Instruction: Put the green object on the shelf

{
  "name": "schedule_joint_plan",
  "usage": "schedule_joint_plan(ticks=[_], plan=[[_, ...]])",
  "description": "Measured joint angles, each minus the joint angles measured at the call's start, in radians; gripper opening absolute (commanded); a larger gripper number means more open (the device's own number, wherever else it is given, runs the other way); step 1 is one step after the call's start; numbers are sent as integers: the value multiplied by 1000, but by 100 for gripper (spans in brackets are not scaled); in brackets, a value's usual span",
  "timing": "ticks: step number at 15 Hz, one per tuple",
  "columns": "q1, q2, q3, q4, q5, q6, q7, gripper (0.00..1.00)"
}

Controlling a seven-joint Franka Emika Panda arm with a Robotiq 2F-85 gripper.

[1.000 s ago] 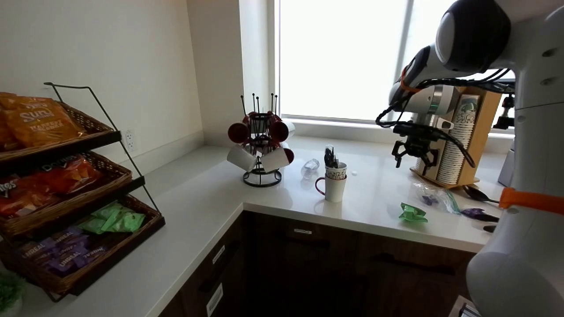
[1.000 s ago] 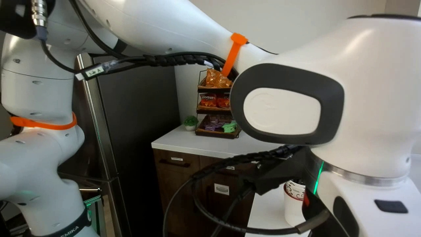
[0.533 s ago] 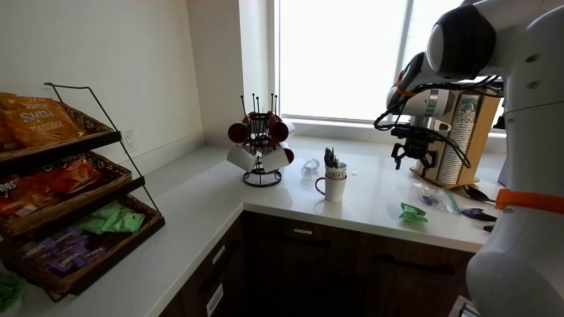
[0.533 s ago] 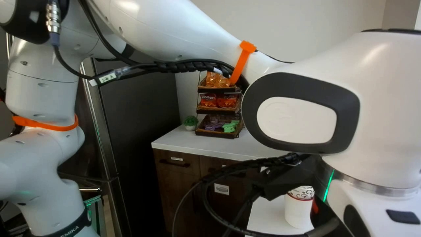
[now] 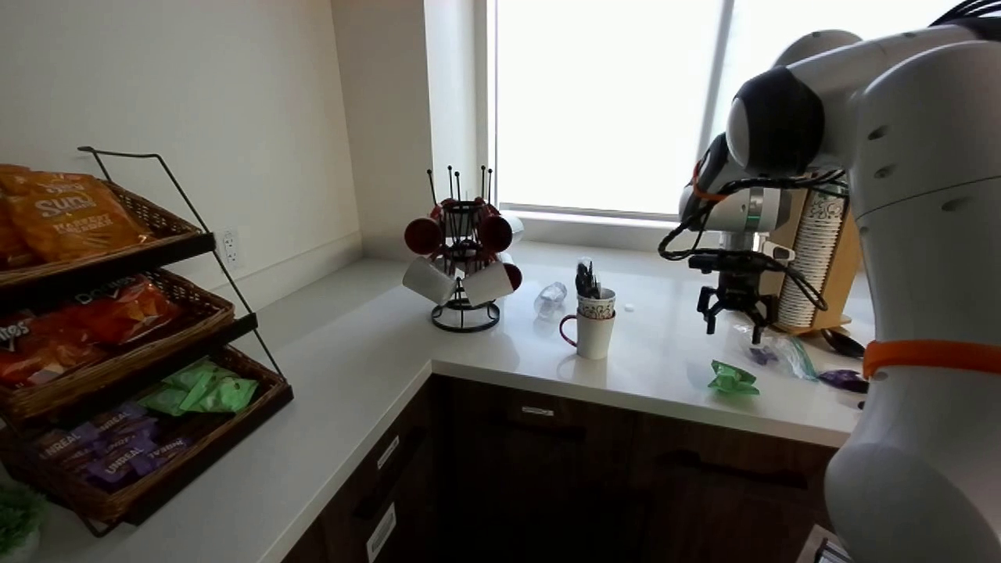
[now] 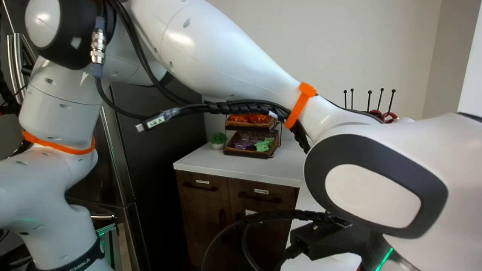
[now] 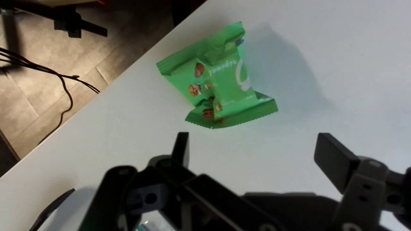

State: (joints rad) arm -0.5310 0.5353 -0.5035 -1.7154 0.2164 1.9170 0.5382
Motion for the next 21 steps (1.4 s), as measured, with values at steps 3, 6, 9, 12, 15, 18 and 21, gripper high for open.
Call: schedule_joint_plan(ticks=[3, 6, 9, 12, 15, 18, 21], plan=[[-15, 58, 1, 54, -2, -33, 7, 100], [-29, 109, 3, 106, -2, -65, 8, 100], [-44, 152, 7, 157, -2, -138, 16, 100], [-58, 187, 10, 206, -2, -222, 47, 100], [-65, 215, 11, 244, -2, -272, 105, 100], [-66, 232, 11, 257, -2, -268, 157, 100], [-68, 243, 11, 271, -2, -228, 186, 100]])
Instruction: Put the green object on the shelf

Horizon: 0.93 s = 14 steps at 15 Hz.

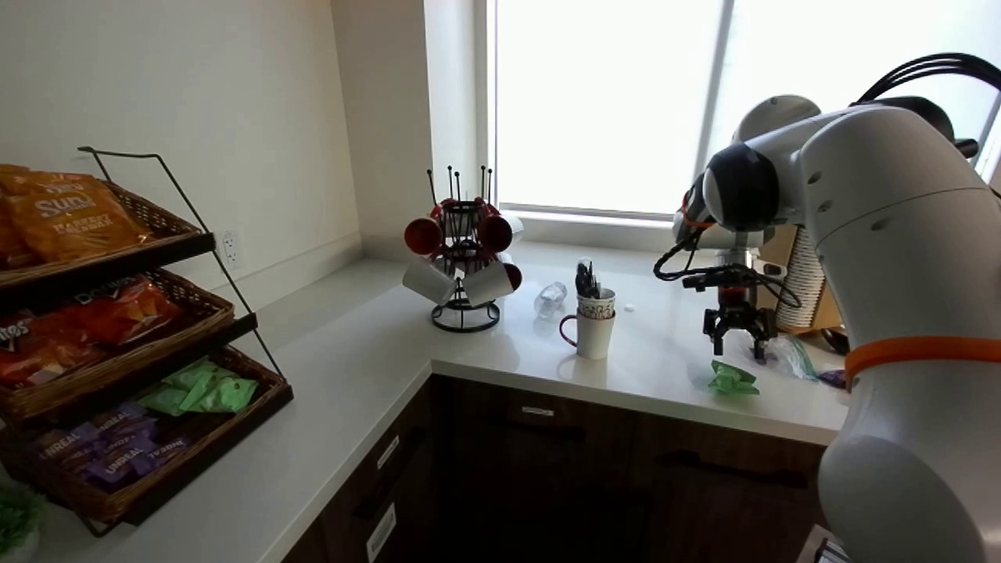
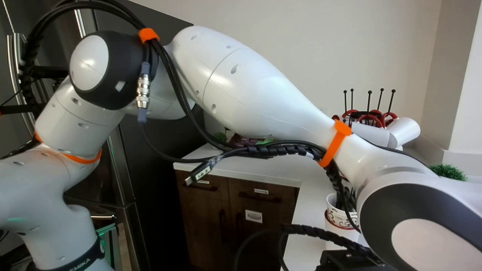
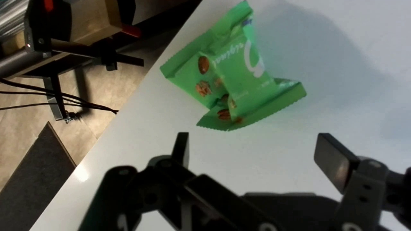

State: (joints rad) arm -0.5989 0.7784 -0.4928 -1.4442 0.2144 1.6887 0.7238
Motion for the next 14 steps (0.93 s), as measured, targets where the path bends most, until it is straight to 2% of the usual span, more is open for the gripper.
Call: schedule_joint_plan(ticks=[11, 12, 14], plan=[[-2, 22, 2, 11, -9, 17, 103, 83], [0, 24, 3, 11, -12, 17, 117, 73], [3, 28, 3, 11, -19, 17, 141, 62]])
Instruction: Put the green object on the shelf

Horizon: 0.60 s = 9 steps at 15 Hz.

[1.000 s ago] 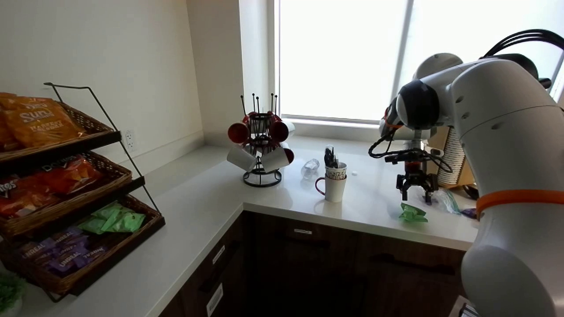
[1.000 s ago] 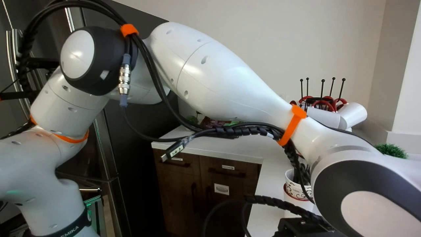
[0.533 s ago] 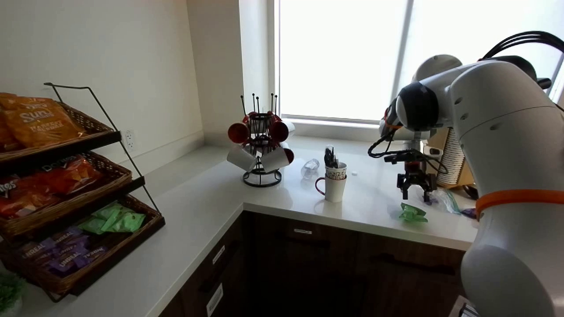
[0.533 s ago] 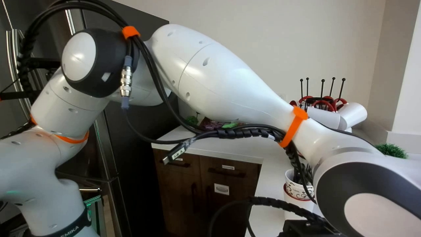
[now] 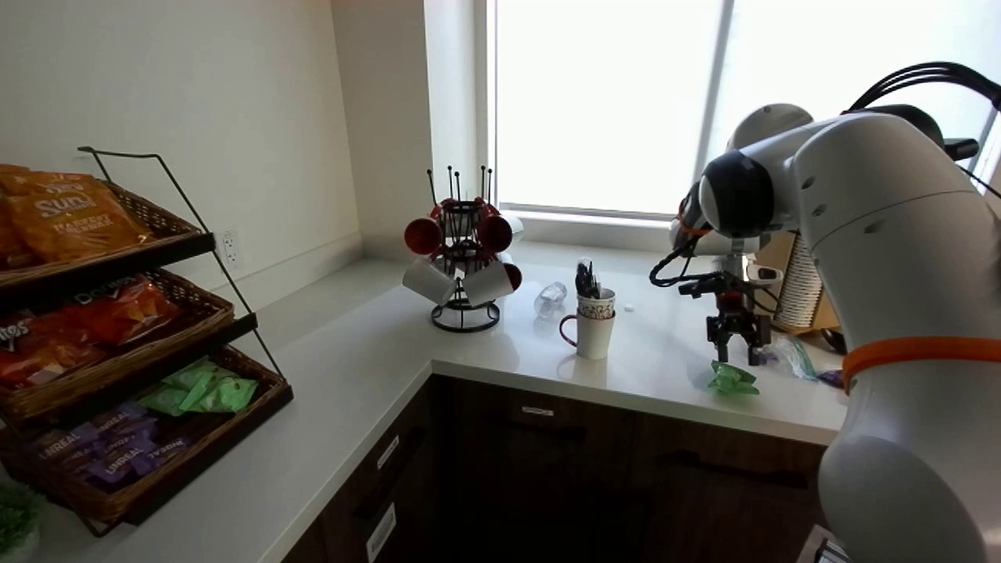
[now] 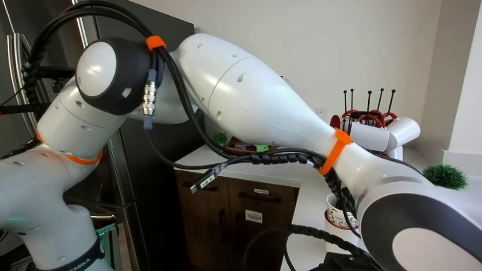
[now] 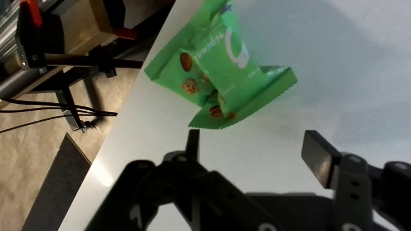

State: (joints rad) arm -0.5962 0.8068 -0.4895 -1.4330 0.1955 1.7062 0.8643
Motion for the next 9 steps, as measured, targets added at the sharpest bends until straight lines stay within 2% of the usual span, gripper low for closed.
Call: schedule_joint_plan(ticks=[1, 9], plan=[[2, 1, 1, 0, -4, 0, 12, 59], [8, 2, 8, 0, -32, 0, 77, 67]])
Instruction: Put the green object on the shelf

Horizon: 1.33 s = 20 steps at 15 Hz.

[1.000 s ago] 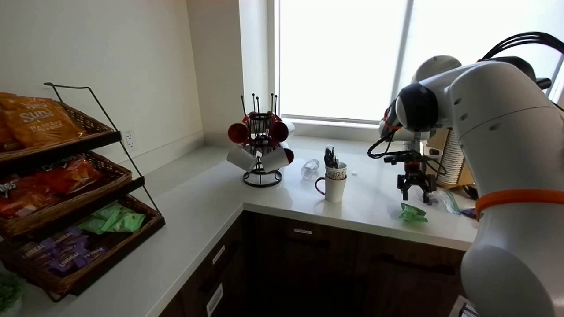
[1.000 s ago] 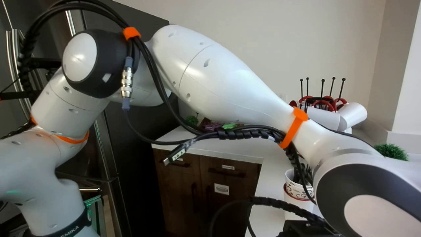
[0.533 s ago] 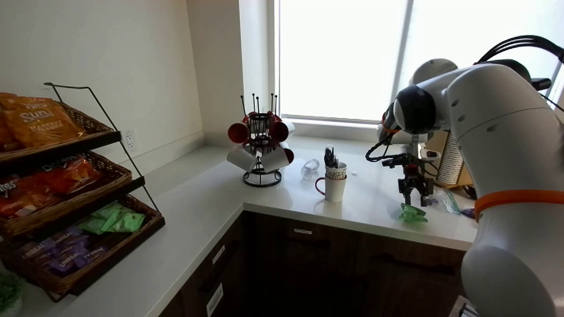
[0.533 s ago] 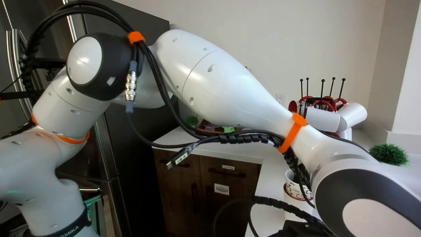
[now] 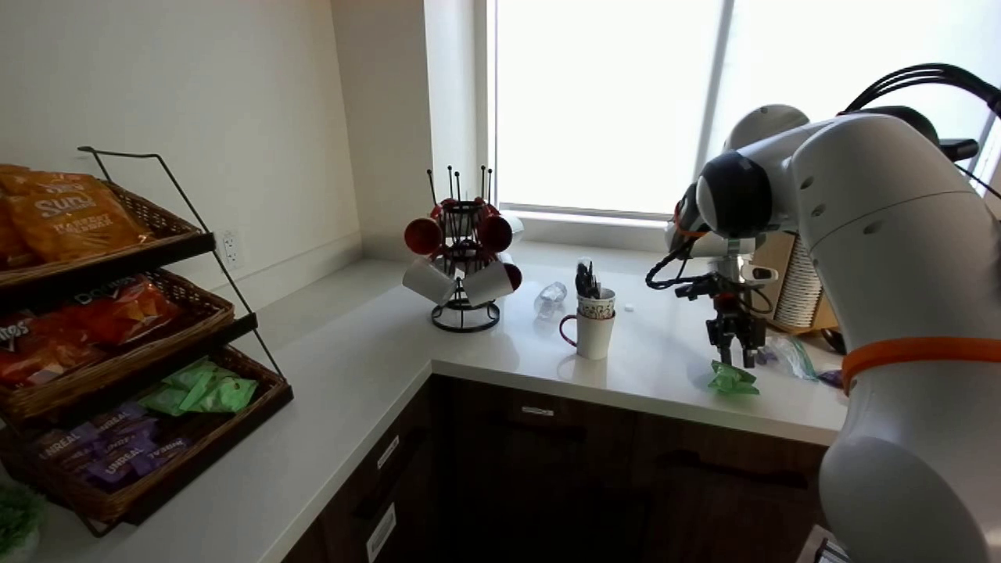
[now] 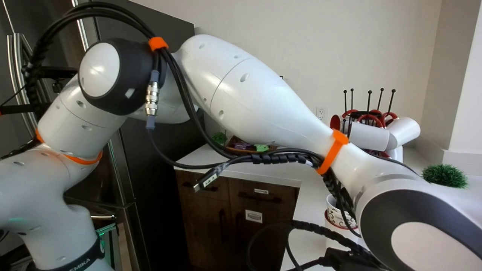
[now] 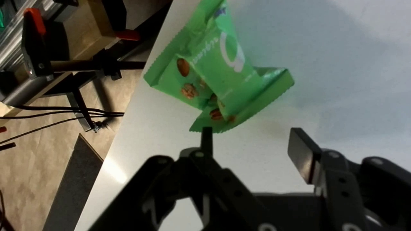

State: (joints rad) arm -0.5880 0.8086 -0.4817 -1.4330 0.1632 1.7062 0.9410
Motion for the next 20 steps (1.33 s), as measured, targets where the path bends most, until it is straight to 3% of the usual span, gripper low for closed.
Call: schedule_joint_plan(ticks=[5, 14, 20], plan=[[4, 0, 2, -2, -20, 1, 57, 55], [20, 0, 2, -7, -58, 2, 172, 59], [26, 1, 2, -7, -77, 4, 212, 16]])
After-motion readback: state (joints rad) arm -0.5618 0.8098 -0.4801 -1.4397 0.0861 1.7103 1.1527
